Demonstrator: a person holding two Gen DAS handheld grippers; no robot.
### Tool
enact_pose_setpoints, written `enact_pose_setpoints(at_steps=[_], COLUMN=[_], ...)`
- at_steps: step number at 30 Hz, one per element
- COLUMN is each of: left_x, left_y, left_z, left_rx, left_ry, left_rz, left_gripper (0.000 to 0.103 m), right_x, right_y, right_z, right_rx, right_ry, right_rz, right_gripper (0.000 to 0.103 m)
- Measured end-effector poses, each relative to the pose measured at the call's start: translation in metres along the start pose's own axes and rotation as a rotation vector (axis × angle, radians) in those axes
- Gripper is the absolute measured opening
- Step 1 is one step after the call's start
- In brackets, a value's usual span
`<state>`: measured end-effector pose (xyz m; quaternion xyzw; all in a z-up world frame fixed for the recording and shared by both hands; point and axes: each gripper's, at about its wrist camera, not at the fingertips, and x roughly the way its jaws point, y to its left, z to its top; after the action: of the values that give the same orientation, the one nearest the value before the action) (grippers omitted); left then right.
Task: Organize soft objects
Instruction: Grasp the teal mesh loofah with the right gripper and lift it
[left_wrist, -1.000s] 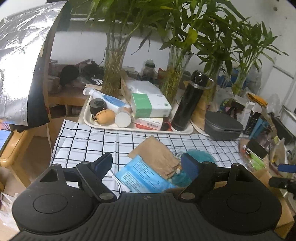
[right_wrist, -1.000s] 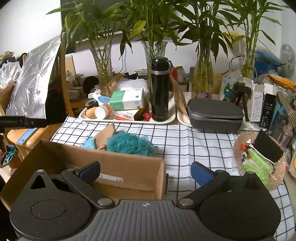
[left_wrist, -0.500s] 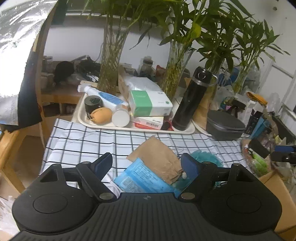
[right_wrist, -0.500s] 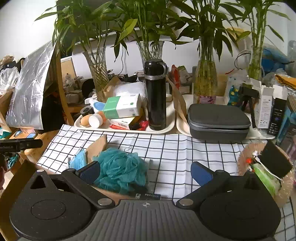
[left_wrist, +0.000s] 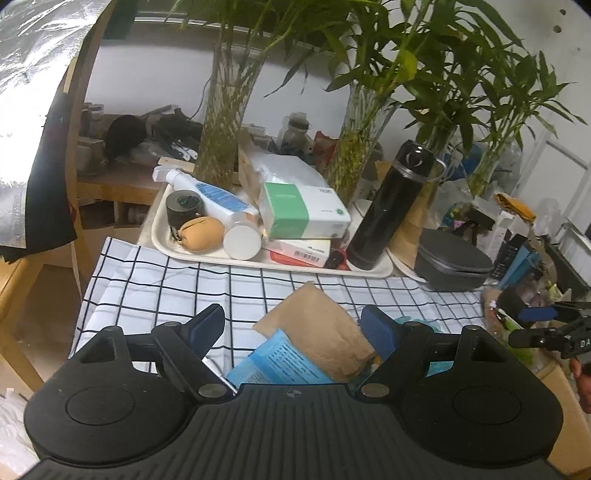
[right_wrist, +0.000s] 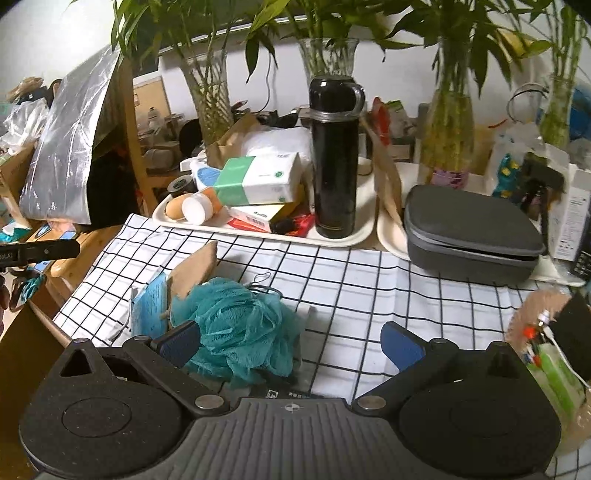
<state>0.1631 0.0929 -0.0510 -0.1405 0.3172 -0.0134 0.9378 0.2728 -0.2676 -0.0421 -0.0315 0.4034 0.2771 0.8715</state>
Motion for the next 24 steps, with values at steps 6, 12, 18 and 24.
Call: enact_pose_setpoints(at_steps=[6,12,18,24], left_x=[0.003,0.008,0.015,0.019], left_y=[0.004,0.0,-0.002,-0.001], left_z=[0.002,0.002,0.0,-0.001], left_rx=[-0.034,-0.019,-0.008,0.007], left_ry=[0.032,0.065,0.108,0.133], left_rz=[-0.001,-0.001,0.009,0.028], left_gripper=[0.081,0.081,0.081,0.081], right_x=[0.017,0.041,0.068,0.091], right_y=[-0.009,-0.019,-0.019,-0.011], right_z=[0.007,0.015,0.02,0.024], right_rx=[-0.022,-0.045,-0.064,-0.108], right_ry=[0.026,0.069,0.132,0.181], right_rz=[0.066,0.135,0.221,0.282], right_gripper=[0.103,0.103,0.103,0.103])
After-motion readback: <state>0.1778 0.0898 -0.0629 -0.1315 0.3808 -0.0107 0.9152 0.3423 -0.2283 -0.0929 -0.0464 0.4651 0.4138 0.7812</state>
